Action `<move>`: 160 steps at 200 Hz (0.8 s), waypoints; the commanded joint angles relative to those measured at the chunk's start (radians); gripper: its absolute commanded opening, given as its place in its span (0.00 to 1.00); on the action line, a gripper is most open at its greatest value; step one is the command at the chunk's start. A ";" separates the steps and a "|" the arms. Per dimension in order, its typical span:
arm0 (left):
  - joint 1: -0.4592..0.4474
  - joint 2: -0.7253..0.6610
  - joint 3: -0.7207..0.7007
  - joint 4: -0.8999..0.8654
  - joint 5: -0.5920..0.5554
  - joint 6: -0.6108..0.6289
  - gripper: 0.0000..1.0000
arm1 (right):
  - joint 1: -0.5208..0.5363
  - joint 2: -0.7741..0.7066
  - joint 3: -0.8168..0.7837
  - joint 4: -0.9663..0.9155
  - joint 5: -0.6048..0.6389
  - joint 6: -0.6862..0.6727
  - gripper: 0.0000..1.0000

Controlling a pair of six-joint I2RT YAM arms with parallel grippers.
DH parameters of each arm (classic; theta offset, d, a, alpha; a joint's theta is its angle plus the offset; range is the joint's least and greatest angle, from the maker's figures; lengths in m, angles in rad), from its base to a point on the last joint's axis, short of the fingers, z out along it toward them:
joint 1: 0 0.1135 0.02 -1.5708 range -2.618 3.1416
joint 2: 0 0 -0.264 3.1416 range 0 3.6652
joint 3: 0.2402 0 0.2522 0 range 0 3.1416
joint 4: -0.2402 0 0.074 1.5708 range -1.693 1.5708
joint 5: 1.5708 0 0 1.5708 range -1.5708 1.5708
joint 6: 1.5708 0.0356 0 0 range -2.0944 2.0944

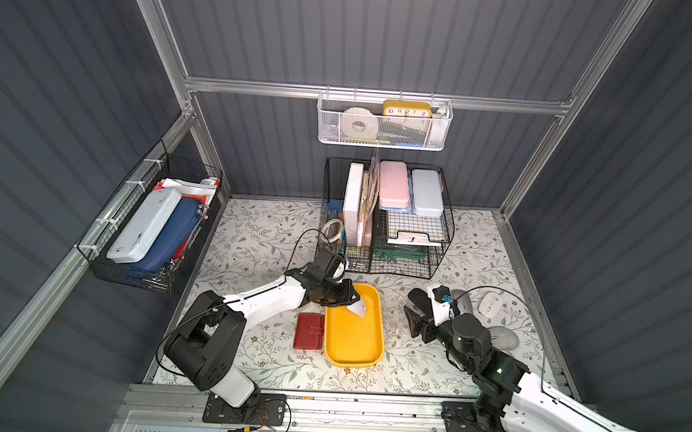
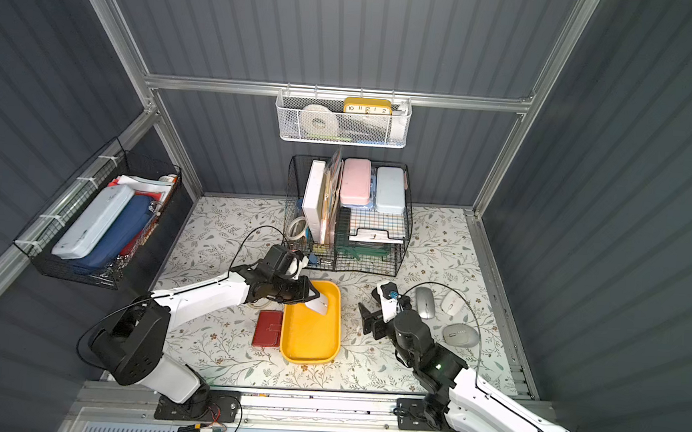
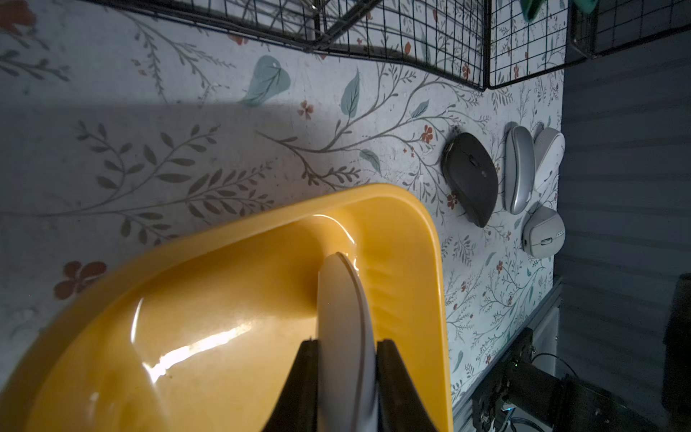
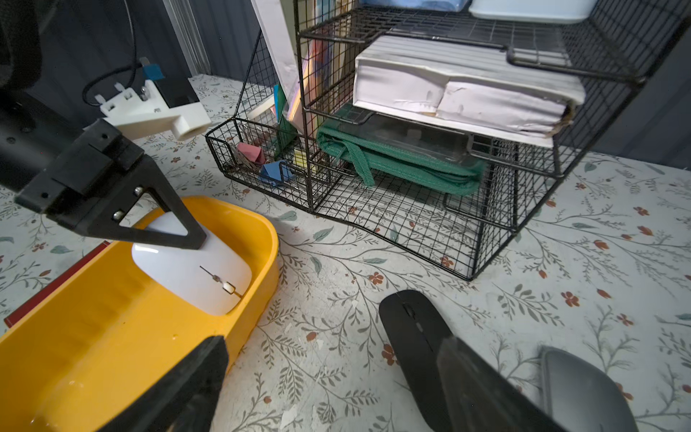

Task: Put the mouse in the storage box
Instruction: Place the mouse in the storage box.

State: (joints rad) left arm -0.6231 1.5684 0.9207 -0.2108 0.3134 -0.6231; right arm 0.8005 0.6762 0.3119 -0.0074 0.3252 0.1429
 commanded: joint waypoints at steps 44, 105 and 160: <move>-0.001 0.085 0.046 -0.006 -0.005 -0.027 0.00 | -0.003 0.000 0.020 0.021 0.001 0.004 0.93; -0.001 0.084 0.043 -0.067 -0.074 -0.016 0.51 | -0.003 0.024 0.029 0.023 0.019 0.009 0.93; 0.000 0.073 0.045 -0.082 -0.100 -0.018 0.62 | -0.003 0.062 0.045 0.025 0.023 0.011 0.93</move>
State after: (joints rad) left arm -0.6220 1.6417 0.9653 -0.2539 0.2409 -0.6479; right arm 0.8005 0.7261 0.3222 -0.0059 0.3325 0.1440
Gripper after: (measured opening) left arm 0.609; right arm 0.927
